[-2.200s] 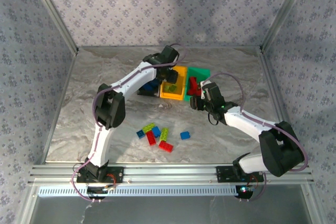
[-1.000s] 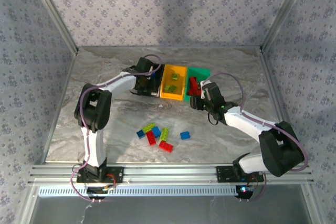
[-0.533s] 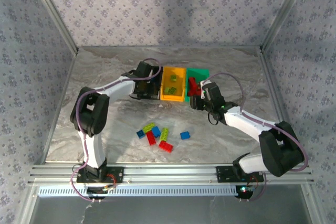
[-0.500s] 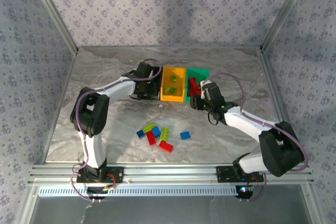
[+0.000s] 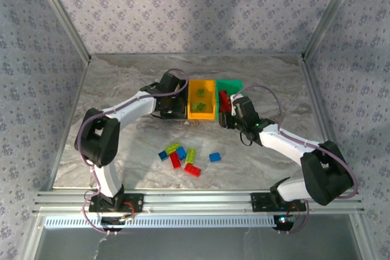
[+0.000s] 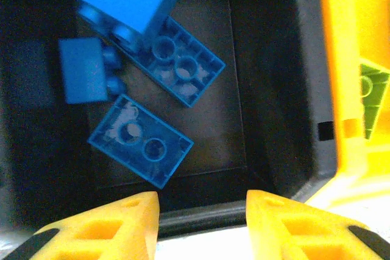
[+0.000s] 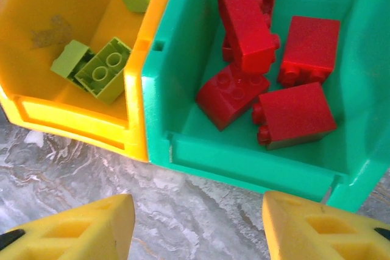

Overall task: Sort the legos into containers by color
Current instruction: Rotate the container at the center of the table, then pick up the lego from the bottom-center of the table.

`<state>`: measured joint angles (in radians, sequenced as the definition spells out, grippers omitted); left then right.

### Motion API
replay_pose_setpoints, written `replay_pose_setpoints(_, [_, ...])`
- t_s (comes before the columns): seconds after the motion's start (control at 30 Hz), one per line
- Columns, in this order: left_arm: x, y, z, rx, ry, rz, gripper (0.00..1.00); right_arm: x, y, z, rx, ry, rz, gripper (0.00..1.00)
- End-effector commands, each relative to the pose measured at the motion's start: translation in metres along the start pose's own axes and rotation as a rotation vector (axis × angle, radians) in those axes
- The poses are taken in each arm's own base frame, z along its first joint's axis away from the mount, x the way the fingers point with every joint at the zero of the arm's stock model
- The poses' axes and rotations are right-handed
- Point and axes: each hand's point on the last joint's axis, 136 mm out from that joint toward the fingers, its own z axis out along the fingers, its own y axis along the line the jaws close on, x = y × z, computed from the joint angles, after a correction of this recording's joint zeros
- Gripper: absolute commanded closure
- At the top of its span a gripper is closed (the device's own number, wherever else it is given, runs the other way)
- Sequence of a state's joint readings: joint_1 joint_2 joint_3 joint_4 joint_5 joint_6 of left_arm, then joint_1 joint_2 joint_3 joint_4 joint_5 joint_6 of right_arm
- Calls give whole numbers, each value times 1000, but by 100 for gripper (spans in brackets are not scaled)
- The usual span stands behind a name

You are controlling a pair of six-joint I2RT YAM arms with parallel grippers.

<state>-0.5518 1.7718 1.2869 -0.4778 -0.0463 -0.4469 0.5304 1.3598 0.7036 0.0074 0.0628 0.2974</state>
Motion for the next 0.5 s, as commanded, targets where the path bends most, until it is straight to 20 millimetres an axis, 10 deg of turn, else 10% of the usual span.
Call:
replay_pose_setpoints(0.0, [-16,-1,-37,17,-104,-5,56,-5,26,-12,-72,-24,-48,40])
replay_pose_setpoints(0.47, [31,35,-42,1,-250,-37,55,100,143,-36,-228,207,-31,37])
